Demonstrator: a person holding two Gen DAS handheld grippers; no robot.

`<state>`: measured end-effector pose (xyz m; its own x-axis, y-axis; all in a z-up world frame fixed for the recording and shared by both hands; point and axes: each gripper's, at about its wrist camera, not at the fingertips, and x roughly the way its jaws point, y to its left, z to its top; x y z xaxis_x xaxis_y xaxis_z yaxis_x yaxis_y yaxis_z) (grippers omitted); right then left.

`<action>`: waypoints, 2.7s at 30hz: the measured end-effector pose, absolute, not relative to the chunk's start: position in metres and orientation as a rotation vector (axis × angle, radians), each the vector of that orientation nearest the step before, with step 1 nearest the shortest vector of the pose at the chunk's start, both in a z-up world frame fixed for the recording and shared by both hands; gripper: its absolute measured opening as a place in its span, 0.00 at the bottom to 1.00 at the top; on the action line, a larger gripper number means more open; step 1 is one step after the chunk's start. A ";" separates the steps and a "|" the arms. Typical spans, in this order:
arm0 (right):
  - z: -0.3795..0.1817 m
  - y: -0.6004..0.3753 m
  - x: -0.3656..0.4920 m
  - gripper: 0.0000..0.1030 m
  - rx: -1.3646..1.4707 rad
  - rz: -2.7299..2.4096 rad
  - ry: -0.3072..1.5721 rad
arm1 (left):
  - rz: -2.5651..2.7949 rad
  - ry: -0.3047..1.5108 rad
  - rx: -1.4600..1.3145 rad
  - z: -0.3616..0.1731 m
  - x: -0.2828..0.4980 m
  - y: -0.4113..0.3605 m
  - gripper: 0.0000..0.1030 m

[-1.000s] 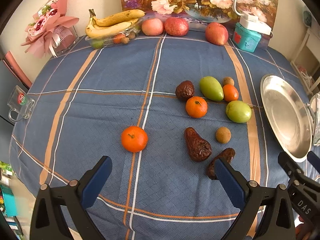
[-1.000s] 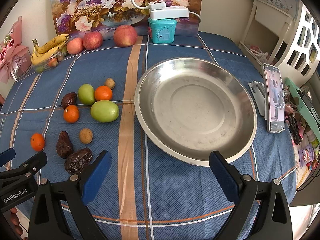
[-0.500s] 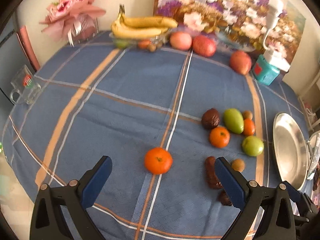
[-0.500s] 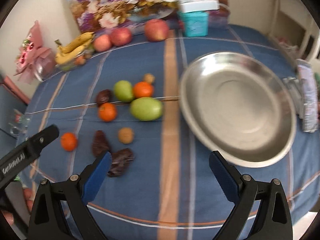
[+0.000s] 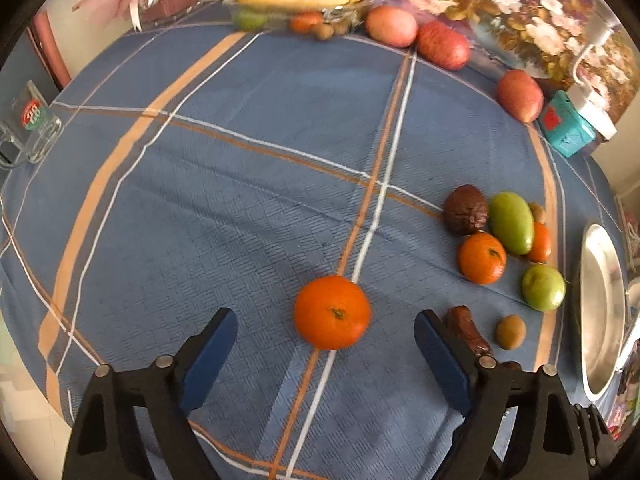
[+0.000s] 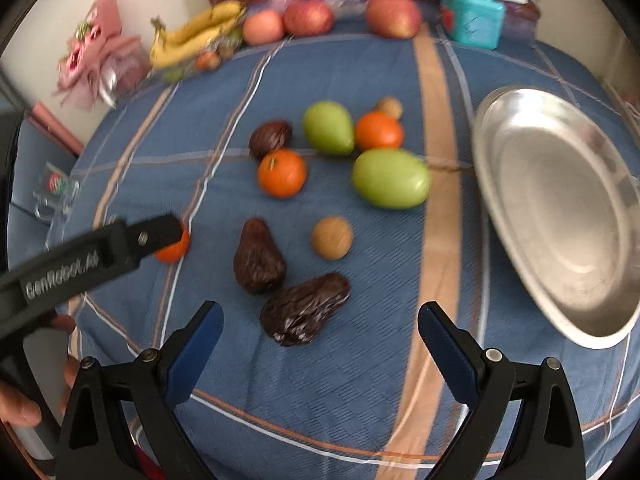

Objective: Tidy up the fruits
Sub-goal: 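Grasp a tangerine with the left tool while the right tool grasps a large dried date, then carry the tangerine with the left tool while the right tool carries the date, both releasing into the steel plate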

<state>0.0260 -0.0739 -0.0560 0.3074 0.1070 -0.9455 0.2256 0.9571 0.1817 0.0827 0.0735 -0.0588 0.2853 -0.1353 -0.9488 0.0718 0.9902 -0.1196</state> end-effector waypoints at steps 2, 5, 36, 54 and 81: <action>-0.061 -0.069 0.028 0.95 0.273 -0.074 1.277 | -0.148 1.280 -0.069 -0.062 0.084 0.074 0.80; -0.063 -0.063 0.029 0.94 0.244 -0.065 1.288 | -0.171 1.273 -0.070 -0.060 0.083 0.071 0.72; -0.032 -0.104 0.022 0.36 0.345 -0.201 1.145 | -0.193 1.216 -0.089 -0.020 0.062 0.084 0.38; -0.009 -0.200 0.017 0.36 0.452 -0.565 1.036 | -0.468 1.212 0.017 0.008 0.080 -0.070 0.38; -0.015 -0.284 -0.009 0.37 0.626 -0.769 1.023 | -0.631 1.217 0.112 -0.013 0.065 -0.167 0.40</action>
